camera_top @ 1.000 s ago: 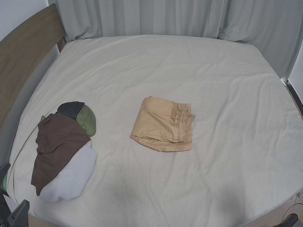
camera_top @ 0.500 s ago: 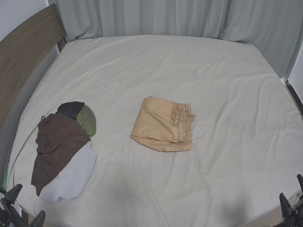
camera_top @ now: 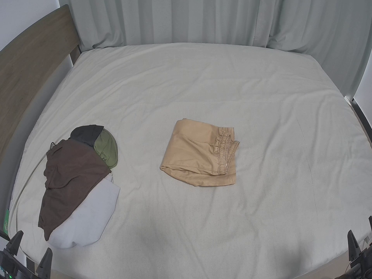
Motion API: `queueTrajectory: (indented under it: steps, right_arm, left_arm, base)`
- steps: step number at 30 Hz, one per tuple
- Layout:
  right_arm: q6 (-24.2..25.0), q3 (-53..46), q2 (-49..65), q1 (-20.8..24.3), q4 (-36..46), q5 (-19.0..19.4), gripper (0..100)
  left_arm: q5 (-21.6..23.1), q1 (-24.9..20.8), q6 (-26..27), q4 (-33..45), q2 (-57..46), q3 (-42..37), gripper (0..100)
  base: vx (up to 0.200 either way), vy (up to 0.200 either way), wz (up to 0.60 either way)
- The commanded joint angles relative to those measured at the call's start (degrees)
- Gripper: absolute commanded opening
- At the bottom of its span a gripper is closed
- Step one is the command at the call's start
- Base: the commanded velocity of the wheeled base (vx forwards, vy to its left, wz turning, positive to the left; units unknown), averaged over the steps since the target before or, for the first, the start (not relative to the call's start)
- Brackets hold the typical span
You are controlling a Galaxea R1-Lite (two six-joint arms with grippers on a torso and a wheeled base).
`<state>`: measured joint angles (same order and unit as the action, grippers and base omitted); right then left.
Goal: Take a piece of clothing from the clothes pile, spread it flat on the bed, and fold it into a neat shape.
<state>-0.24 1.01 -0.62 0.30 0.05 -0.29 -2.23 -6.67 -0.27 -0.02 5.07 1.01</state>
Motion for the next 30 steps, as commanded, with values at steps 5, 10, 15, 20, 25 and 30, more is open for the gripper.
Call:
queueTrajectory:
  steps: [5,10,15,20,25,30]
  right_arm:
    - [-0.3,-1.0,0.6,-0.1,0.1,0.2,100]
    - [0.1,-1.0,0.6,0.0,0.0,0.2,100]
    - [-0.2,-1.0,0.6,-0.1,0.0,0.1,100]
    - [-0.1,-1.0,0.6,0.0,0.0,0.1,100]
    - [-0.1,-1.0,0.6,0.0,0.0,0.1,100]
    - [0.0,-1.0,0.6,-0.1,0.0,0.1,100]
  left_arm:
    - [0.0,1.3,0.4,0.0,0.1,-1.0,100]
    - [0.0,2.7,0.2,0.0,0.0,-1.0,100]
    - [1.0,6.8,0.3,-0.1,-5.1,-1.0,100]
    - [1.1,6.7,0.5,-0.1,-5.1,-1.0,100]
    - [1.1,6.7,0.4,-0.1,-5.1,-1.0,100]
    - [1.2,6.7,0.3,-0.1,-5.1,-1.0,100]
  base:
    - [0.0,0.0,0.0]
    - [0.0,0.0,0.0]
    - [0.0,0.0,0.0]
    - [0.0,0.0,0.0]
    - [0.0,0.0,0.0]
    - [0.0,0.0,0.0]
